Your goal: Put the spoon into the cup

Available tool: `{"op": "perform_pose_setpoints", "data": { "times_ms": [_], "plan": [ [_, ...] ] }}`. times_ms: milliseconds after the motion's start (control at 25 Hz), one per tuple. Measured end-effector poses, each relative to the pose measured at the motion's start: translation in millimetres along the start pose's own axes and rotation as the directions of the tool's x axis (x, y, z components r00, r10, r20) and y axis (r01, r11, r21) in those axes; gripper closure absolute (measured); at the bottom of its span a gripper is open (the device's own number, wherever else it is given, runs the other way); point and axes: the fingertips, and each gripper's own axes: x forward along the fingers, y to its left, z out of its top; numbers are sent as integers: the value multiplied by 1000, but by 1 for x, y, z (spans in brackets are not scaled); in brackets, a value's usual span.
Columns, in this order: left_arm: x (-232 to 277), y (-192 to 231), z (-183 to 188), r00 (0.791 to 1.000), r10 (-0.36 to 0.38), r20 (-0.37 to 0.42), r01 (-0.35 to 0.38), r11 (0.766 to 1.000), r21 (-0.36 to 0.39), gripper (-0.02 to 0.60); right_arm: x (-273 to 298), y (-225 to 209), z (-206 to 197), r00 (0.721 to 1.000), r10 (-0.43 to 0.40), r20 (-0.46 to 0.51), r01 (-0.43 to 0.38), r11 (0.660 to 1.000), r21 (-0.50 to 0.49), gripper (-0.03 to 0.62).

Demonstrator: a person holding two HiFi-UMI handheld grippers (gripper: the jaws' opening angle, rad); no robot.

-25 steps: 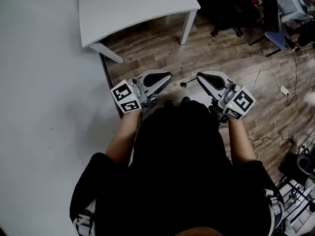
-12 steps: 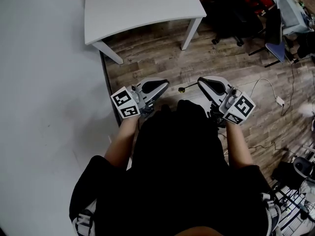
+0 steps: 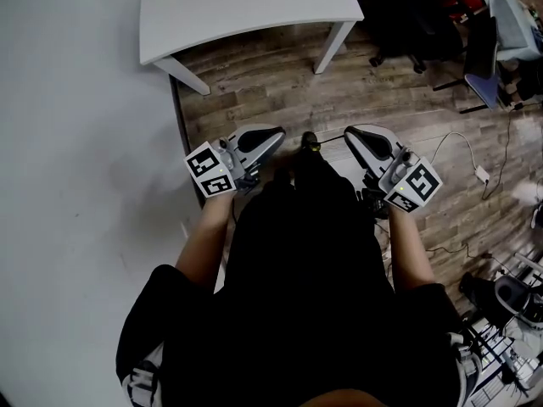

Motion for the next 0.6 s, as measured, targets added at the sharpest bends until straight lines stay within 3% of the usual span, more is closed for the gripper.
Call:
{"op": "perform_pose_setpoints", "data": {
  "times_ms": [160, 600],
  "plan": [
    [0, 0, 18, 1000, 10, -13, -10, 1000, 15, 566, 10, -6, 15, 999, 0, 37, 0, 1000, 12, 585],
    [3, 14, 10, 999, 33, -27, -31, 999, 42, 566, 16, -30, -3, 998, 6, 57, -8, 999, 34, 585]
  ]
}}
